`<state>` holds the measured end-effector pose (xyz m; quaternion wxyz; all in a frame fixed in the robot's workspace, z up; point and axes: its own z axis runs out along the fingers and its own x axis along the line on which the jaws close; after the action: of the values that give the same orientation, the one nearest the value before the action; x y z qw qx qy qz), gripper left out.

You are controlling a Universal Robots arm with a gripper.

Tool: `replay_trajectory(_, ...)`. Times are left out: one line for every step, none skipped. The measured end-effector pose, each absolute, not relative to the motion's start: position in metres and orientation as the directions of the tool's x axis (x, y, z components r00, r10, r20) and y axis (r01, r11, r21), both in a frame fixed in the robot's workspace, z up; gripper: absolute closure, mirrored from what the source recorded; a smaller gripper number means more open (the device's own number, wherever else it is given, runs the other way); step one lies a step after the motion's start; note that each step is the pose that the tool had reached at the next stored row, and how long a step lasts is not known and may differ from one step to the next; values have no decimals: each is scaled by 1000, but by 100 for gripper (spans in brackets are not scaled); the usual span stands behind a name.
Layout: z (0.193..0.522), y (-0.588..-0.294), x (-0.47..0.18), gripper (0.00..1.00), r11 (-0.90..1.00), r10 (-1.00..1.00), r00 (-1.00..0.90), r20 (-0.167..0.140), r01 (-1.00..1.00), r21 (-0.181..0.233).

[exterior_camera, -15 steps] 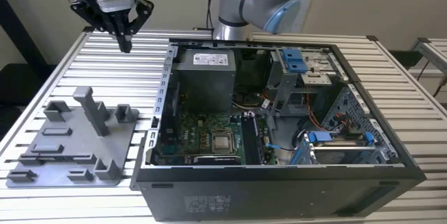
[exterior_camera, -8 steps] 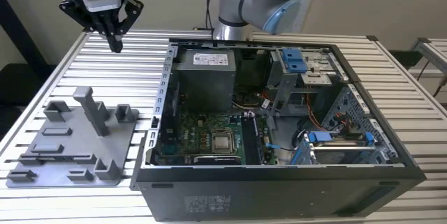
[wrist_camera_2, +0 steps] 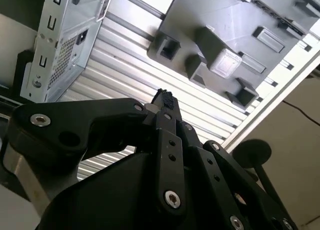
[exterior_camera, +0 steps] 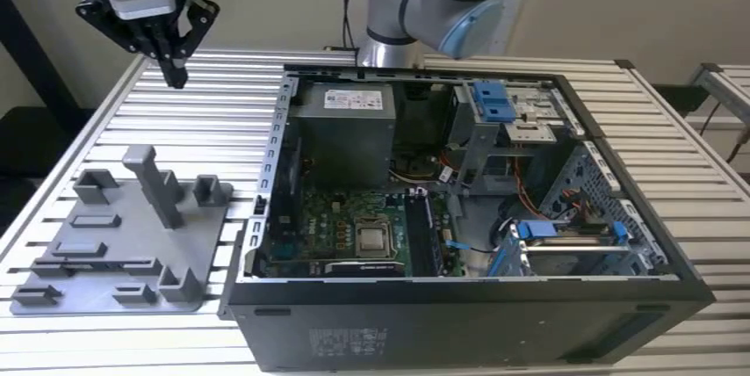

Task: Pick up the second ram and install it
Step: 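Reach for the second ram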

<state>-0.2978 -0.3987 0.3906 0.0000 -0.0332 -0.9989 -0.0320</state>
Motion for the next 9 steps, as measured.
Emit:
replay_trajectory(391,-399,-300,89,996,66,-998,2,66,64)
replay_trajectory(390,-399,-303,89,996,66,-998,2,66,64)
replay_trajectory(390,-399,-305,89,996,66,-998,2,66,64)
replay_trajectory(390,-399,-308,89,996,66,-998,2,66,64)
replay_trajectory(390,-399,-311,89,996,66,-998,3,66,64)
replay_trajectory(390,-399,-313,89,996,66,-998,3,66,64)
replay_trajectory(390,-399,-316,89,996,64,-998,2,64,64)
replay_trajectory(390,-399,-319,89,996,63,-998,3,63,64)
replay_trajectory(390,-399,-321,89,996,61,-998,2,61,64)
